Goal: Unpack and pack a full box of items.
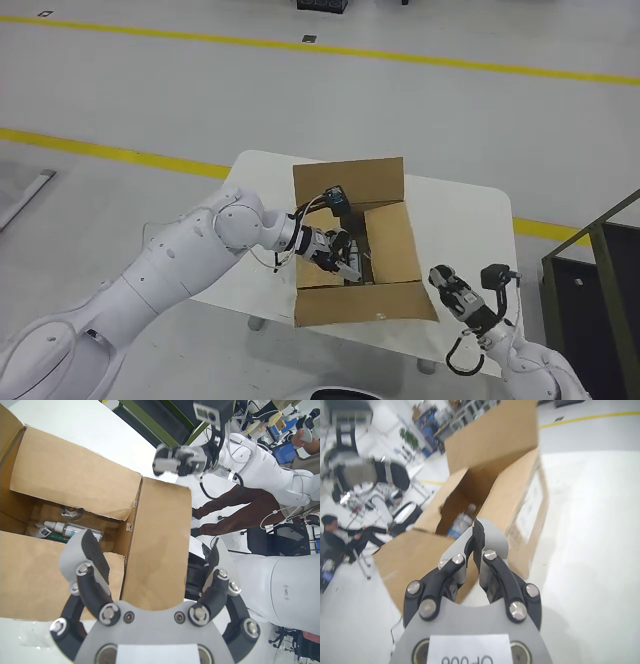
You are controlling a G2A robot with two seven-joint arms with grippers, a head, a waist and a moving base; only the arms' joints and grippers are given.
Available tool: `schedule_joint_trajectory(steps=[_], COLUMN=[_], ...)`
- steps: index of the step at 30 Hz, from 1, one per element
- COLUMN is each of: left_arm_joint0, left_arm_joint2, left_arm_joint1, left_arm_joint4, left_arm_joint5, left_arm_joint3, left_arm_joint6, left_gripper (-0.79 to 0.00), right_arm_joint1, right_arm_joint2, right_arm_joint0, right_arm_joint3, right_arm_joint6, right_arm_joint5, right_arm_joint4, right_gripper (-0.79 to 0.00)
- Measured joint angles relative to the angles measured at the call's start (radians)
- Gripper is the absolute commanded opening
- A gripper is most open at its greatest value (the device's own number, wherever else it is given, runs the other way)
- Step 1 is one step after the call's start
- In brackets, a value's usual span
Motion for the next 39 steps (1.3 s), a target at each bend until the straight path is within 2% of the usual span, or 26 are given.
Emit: schedule_joint_trajectory(steps=[5,7,13,22,25,30,33,39], left_arm_joint0=[0.000,0.000,0.000,0.003,0.018,0.014,0.024,0.030], left_arm_joint2=[0.000,0.000,0.000,-0.001,-0.014,-0.023,-0.027,-0.030], left_arm_joint1=[0.000,0.000,0.000,0.000,0.004,0.011,0.010,0.009], left_arm_joint4=[0.000,0.000,0.000,0.002,0.046,0.216,0.312,0.292], left_arm_joint5=[0.000,0.000,0.000,0.003,0.050,0.214,0.294,0.302], left_arm_joint3=[0.000,0.000,0.000,0.000,-0.005,-0.049,-0.103,-0.108], left_arm_joint6=[0.000,0.000,0.000,0.003,0.026,0.011,0.023,0.029], left_gripper=[0.000,0.000,0.000,0.000,0.000,0.000,0.000,0.000], right_arm_joint1=[-0.006,-0.010,-0.020,-0.021,-0.016,-0.004,0.000,0.001], right_arm_joint2=[-0.009,-0.039,-0.145,-0.191,-0.190,-0.179,-0.154,-0.089], right_arm_joint0=[0.035,0.055,0.088,0.031,0.006,-0.033,-0.043,-0.023], right_arm_joint3=[0.054,0.086,0.158,0.107,0.077,0.020,-0.005,-0.063], right_arm_joint6=[-0.051,-0.057,-0.084,-0.052,-0.018,0.041,0.041,-0.051], right_arm_joint5=[0.195,0.217,0.191,0.112,0.053,-0.059,-0.049,0.059], right_arm_joint4=[-0.092,-0.121,-0.188,-0.181,-0.180,-0.189,-0.201,-0.236], right_gripper=[-0.785,-0.785,-0.785,-0.785,-0.785,-0.785,-0.785,-0.785])
